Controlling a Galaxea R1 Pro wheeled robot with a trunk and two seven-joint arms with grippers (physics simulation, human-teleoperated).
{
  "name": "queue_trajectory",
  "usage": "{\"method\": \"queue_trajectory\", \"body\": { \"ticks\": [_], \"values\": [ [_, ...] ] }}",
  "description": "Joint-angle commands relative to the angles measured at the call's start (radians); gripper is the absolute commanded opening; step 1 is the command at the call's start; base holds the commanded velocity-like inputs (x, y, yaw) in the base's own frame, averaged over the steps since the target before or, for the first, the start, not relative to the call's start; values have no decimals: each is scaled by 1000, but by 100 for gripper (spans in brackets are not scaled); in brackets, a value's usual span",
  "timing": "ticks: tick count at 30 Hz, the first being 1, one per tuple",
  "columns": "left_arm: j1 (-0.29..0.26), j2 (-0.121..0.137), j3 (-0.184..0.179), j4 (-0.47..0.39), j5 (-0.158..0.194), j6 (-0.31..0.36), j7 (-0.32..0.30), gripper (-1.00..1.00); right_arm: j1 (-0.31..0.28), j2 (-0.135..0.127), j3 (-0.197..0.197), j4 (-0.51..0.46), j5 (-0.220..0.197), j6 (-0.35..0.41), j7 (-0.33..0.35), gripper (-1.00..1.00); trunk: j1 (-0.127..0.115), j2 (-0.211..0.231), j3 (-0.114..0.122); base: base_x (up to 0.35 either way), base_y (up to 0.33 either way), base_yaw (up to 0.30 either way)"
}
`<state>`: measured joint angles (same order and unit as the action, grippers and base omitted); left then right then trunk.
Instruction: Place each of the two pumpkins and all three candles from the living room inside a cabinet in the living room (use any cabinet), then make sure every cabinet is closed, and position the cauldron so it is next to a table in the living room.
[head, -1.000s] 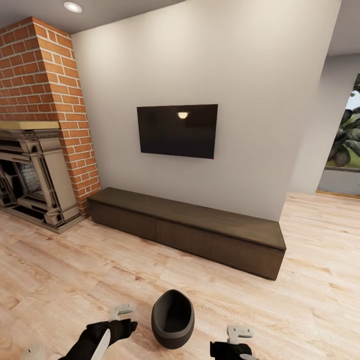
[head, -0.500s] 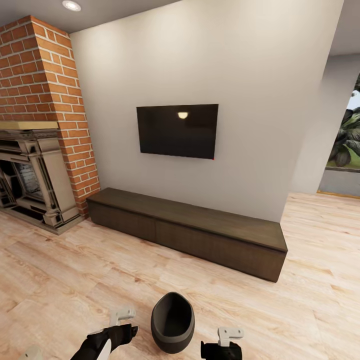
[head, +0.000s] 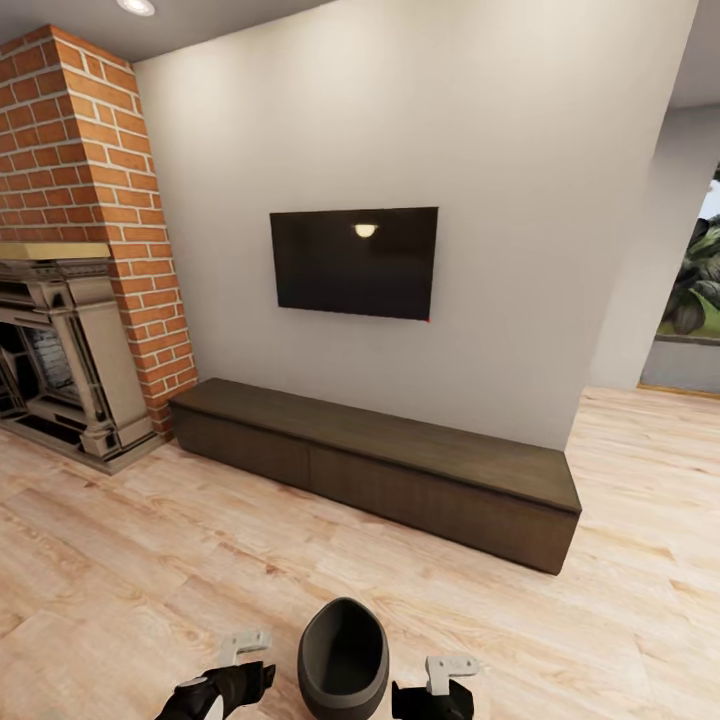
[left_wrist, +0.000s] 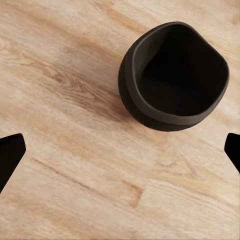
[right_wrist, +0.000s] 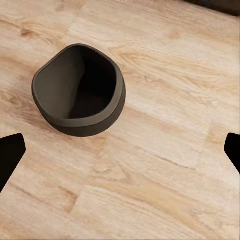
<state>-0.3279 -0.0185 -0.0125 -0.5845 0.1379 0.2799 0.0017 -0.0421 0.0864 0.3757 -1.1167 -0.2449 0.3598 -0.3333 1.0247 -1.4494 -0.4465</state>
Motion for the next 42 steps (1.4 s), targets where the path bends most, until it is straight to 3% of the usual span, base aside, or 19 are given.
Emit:
{"method": "queue_trajectory", "body": {
  "ticks": [1,4,17,20,23,25,26,27,31,35,42],
  "values": [
    [0,0,-8,-2,9,6,1,100,-1,-1,2,1,-10,3,-9,100,0,-1,-1,208,-138,0],
    [0,0,-29,-2,9,5,1,100,-1,-1,3,17,-10,1,-9,100,0,-1,-1,173,-130,0],
    [0,0,-35,-2,11,5,1,100,-1,5,8,53,-7,-39,-3,100,0,-1,-1,96,-83,0],
    [0,-1,-36,-4,11,5,-1,100,-37,58,16,58,-11,-22,-2,100,0,-1,-1,121,57,0],
    [-1,-2,-37,-11,11,6,-1,100,-134,88,32,115,-55,18,-3,100,0,-1,-1,38,18,0],
    [-6,-2,-39,-20,10,9,-1,100,-238,88,55,196,-140,41,-3,100,0,-1,-1,13,6,0],
    [-7,-3,-40,-25,11,10,0,100,-264,88,64,217,-165,44,-3,100,0,-1,-1,8,4,0],
    [-11,-3,-42,-46,11,15,0,100,-332,88,99,278,-237,48,-3,100,0,-1,-1,4,2,0],
    [-18,-6,-43,-90,13,20,2,100,-420,88,171,358,-344,49,-9,100,0,-1,-1,2,1,0],
    [-22,-20,-44,-105,13,32,2,100,-436,88,185,373,-366,49,-11,100,0,-1,-1,0,0,0],
    [-48,-26,-42,-108,18,150,14,100,-439,88,189,381,-372,49,-12,100,0,-1,-1,0,0,0]
  ]
}}
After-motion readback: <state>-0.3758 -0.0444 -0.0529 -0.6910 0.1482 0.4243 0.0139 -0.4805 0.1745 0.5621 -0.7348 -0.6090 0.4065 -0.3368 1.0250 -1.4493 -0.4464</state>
